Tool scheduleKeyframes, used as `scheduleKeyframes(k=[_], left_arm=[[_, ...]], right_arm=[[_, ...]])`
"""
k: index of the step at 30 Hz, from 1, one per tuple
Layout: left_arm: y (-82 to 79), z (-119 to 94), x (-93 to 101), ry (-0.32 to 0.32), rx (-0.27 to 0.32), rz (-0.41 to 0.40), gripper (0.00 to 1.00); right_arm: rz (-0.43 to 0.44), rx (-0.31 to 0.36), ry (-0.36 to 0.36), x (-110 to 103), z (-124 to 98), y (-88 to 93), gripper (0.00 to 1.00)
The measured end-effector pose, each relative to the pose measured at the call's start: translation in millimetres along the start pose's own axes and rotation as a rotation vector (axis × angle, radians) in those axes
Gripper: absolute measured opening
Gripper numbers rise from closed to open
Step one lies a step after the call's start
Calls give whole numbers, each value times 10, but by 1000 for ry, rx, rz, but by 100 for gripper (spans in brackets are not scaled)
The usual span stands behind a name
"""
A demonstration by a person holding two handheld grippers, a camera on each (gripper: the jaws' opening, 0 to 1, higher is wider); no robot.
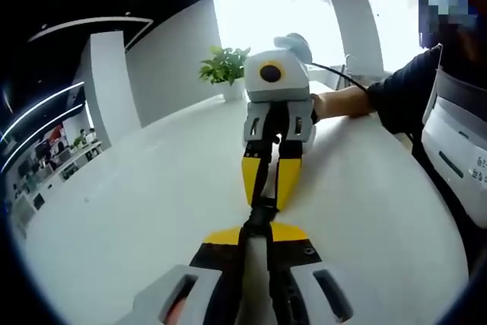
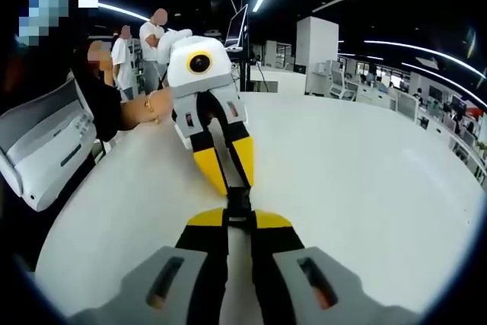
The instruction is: Snap the two parts of the plastic buckle together until the buckle closes and remains connected.
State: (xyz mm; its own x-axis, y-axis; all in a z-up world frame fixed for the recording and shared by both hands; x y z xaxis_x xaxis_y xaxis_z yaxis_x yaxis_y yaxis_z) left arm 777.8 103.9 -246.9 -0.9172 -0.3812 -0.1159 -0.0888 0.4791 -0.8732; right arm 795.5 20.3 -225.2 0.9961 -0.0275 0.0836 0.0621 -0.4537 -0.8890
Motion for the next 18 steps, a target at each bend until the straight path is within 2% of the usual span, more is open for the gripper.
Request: scheduleKeyframes(k=[18], left_arm=[[-33, -79, 54, -6, 0, 9, 9]], right_arm=[[9, 10, -4, -8, 1, 59, 10]])
Point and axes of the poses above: the point that each gripper's makers call its tool centre point, and the gripper's own axes: z roughly forward along the fingers, x roughly to its right, y roughly out of its underside, the point moved 4 cm from there along -z, roughly backward along the fingers, and after that the axes turned 1 degree about y, right-handed, at the moved point
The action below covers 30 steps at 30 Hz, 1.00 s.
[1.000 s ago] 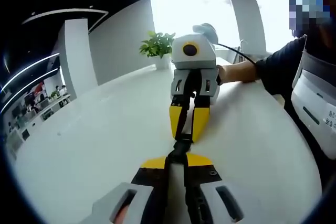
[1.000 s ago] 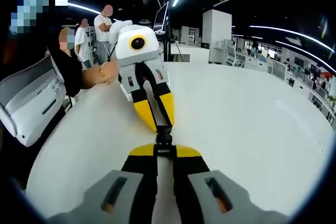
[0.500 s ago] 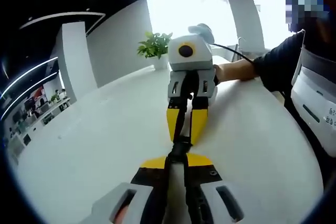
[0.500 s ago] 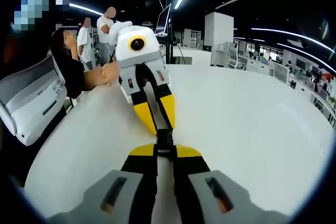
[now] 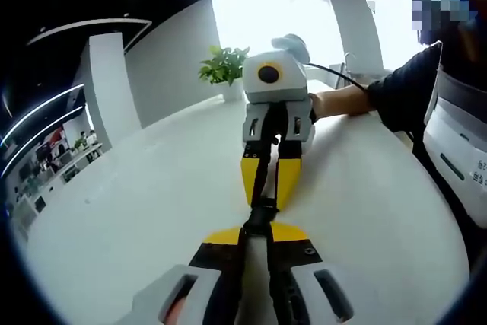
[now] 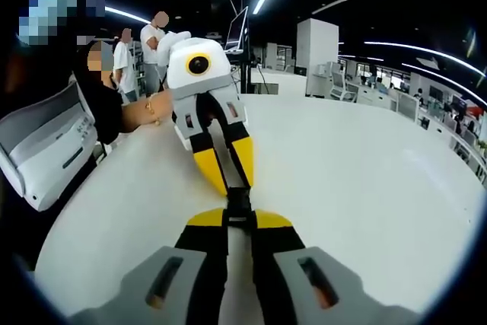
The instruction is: Snap the two parts of the plastic buckle together until the buckle closes and remains connected.
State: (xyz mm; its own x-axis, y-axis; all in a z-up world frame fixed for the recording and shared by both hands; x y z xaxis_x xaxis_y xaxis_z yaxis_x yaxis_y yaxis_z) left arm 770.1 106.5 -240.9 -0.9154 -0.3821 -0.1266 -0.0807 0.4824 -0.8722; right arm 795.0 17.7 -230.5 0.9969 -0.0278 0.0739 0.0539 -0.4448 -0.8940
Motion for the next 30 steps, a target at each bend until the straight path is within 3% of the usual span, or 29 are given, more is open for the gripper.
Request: scheduleKeyframes(k=[14, 20, 25, 30], left_arm=[[-15, -40, 20, 3, -4, -23, 11], [-47, -59, 5, -26, -8, 37, 12], [-207, -202, -152, -93, 96, -11, 16], [-286, -359, -302, -148, 150, -43, 16]], right_arm=[[-8, -4, -14, -4, 31, 23, 10], [-17, -11, -10, 20, 41, 12, 10], [-21, -3, 0, 89, 11, -57, 11], [-24, 3, 25, 286, -18, -119, 11]])
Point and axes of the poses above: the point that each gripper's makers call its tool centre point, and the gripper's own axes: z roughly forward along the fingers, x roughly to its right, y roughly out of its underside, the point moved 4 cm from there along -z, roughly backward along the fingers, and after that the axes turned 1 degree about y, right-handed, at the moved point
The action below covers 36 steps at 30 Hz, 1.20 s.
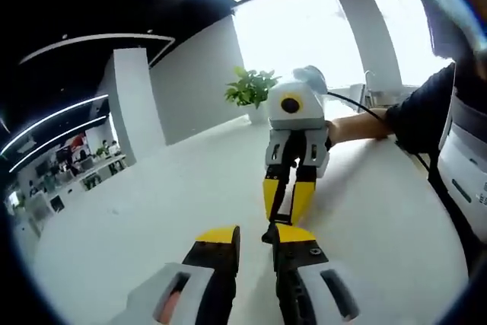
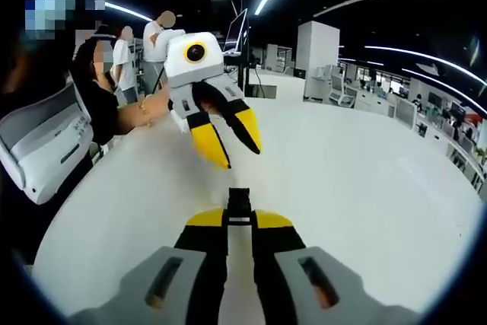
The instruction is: Snap the two parts of the plastic buckle together until the buckle closes and remains connected.
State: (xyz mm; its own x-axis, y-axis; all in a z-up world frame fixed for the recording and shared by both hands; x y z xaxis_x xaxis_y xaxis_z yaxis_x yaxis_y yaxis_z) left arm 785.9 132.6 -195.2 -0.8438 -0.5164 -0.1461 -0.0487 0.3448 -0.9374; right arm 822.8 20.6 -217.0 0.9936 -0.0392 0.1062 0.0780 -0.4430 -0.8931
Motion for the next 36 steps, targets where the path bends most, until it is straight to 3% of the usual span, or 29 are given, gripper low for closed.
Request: scheduleKeyframes(k=[5, 13, 22, 29, 36], left_arm=[[0, -27, -115, -51, -9, 15, 17], [35, -4, -162, -68, -33, 36, 17], [25, -36, -229, -90, -36, 50, 17], [47, -43, -205, -93, -42, 60, 17], [39, -65, -188, -97, -38, 68, 17]], right_arm=[[-8, -6, 39, 252, -24, -36, 11], [-4, -13, 105, 757, -25, -40, 11], [35, -38, 150, 1201, 61, 135, 11], [64, -51, 144, 1380, 151, 228, 11], [75, -49, 123, 1425, 197, 270, 11]])
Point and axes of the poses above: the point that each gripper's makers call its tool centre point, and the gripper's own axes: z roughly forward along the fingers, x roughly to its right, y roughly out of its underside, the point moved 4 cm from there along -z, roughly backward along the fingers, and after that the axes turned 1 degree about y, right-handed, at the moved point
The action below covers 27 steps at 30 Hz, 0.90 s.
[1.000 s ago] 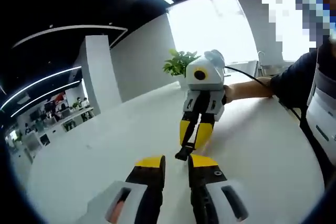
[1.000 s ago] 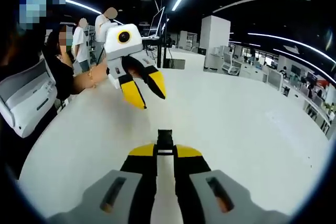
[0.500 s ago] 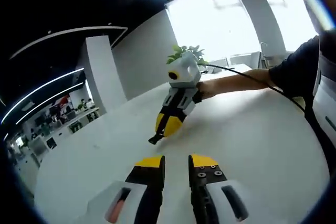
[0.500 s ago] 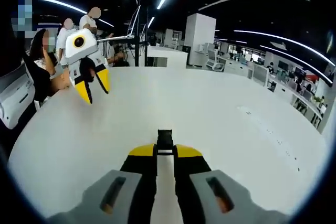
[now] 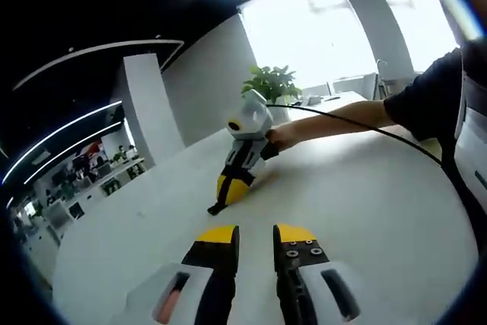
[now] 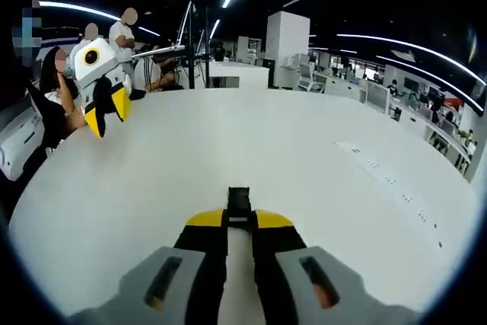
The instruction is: Snap the two parts of the plastic buckle together until the buckle closes and remains connected.
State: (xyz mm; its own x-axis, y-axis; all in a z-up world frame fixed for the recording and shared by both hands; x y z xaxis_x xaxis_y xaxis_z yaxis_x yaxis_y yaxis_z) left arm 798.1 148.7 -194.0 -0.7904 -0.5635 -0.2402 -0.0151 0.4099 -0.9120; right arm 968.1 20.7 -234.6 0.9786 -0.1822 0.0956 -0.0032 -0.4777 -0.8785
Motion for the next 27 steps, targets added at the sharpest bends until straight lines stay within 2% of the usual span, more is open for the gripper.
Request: scheduleKeyframes(k=[27], left_arm=[[7, -14, -9, -16, -12, 18, 17]], right_arm=[[36, 30, 28, -6, -89, -9, 12]])
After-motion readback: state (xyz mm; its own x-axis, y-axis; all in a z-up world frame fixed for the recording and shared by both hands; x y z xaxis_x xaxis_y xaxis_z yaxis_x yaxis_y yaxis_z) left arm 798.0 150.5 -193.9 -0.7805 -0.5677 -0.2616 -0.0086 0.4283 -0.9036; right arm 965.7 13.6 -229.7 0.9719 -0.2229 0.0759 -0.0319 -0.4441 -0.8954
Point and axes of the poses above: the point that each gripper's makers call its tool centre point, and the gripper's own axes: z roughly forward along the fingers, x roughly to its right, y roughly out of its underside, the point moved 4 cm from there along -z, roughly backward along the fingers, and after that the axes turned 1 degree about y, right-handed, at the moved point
